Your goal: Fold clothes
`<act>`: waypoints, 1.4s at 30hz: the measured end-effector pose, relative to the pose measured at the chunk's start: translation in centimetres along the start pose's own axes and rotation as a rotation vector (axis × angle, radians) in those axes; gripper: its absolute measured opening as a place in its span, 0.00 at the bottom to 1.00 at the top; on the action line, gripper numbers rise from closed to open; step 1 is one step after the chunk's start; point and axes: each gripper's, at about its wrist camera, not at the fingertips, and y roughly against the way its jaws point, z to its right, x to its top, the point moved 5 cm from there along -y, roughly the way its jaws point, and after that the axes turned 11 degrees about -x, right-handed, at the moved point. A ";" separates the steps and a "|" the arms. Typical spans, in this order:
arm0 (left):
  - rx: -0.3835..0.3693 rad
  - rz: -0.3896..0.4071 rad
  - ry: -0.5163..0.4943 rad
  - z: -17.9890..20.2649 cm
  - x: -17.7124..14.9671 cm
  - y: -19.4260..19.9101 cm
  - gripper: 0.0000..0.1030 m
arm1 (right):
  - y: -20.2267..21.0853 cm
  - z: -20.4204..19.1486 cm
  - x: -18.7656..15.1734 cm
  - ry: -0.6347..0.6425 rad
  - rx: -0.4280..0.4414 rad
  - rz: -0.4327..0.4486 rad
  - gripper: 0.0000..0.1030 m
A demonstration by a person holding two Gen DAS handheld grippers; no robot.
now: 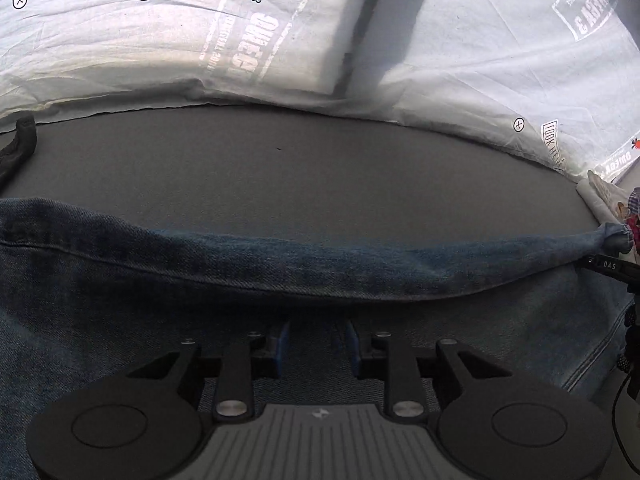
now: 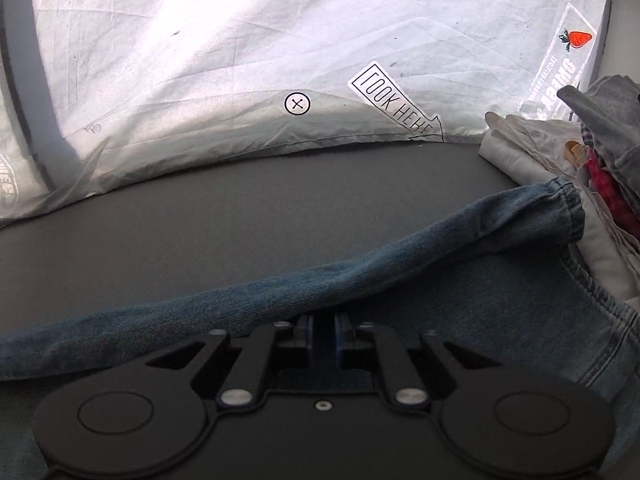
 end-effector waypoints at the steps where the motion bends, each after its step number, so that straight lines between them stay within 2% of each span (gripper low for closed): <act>1: -0.013 0.007 0.009 0.1 0.6 -0.8 0.30 | -0.7 -0.2 0.7 -0.009 0.012 0.000 0.11; 3: -0.018 0.028 0.028 0.1 1.8 -2.2 0.31 | -2.2 -0.5 2.1 -0.027 0.033 0.000 0.13; 6: 0.000 0.086 0.103 -1.0 4.4 -3.5 0.31 | -3.4 -0.4 3.5 -0.049 -0.020 0.010 0.21; 7: 0.005 0.101 0.129 -1.4 5.1 -3.7 0.32 | -2.9 -0.2 3.7 -0.062 -0.029 0.032 0.29; 9: 0.037 0.136 0.157 -1.9 6.2 -3.0 0.37 | -1.7 0.4 4.0 -0.088 -0.047 0.075 0.44; 11: 0.057 0.163 0.171 -2.2 6.5 -2.0 0.47 | -0.1 1.7 3.1 -0.108 -0.090 0.100 0.46; 16: 0.068 0.115 0.184 -2.2 3.5 0.7 0.49 | 2.5 7.4 -1.7 -0.209 -0.256 0.043 0.49; 18: 0.095 0.075 0.170 -1.9 1.4 1.8 0.50 | 3.2 10.3 -3.9 -0.285 -0.315 0.011 0.49; 21: 0.091 0.066 0.190 -2.1 -1.7 3.5 0.51 | 3.7 14.6 -6.5 -0.398 -0.392 -0.031 0.51; 22: 0.089 0.065 0.184 -2.1 -2.3 3.9 0.55 | 3.7 15.8 -7.0 -0.427 -0.410 -0.036 0.51; 24: 0.085 0.063 0.163 -2.1 -3.3 4.5 0.55 | 3.3 17.7 -7.6 -0.477 -0.426 -0.032 0.51; 28: 0.078 0.072 0.123 -2.0 -4.1 4.9 0.60 | 1.7 19.3 -7.3 -0.507 -0.389 -0.007 0.50; 29: 0.081 0.068 0.112 -1.8 -4.1 4.7 0.65 | 1.2 19.2 -7.1 -0.493 -0.381 0.001 0.49; 30: 0.084 0.063 0.100 -1.5 -4.1 4.4 0.68 | 0.8 19.0 -6.9 -0.479 -0.374 0.009 0.42; 31: 0.087 0.058 0.088 -1.2 -4.0 4.2 0.75 | 0.5 18.9 -6.7 -0.472 -0.372 0.013 0.30; 32: 0.100 0.043 0.058 -0.7 -4.1 3.9 0.80 | 0.3 18.9 -6.6 -0.467 -0.369 0.017 0.24; 34: 0.134 0.011 -0.006 0.1 -4.3 3.3 0.82 | 1.0 19.0 -6.4 -0.479 -0.353 0.043 0.04; 37: 0.190 -0.034 -0.092 1.1 -4.8 2.7 0.83 | 3.5 19.7 -5.9 -0.503 -0.348 0.108 0.03; 40: 0.183 -0.044 -0.073 0.9 -5.2 3.3 0.83 | 6.4 20.5 -5.9 -0.480 -0.377 0.162 0.01; 42: 0.167 -0.043 -0.042 0.5 -5.4 3.9 0.83 | 7.1 21.2 -6.5 -0.484 -0.371 0.156 0.01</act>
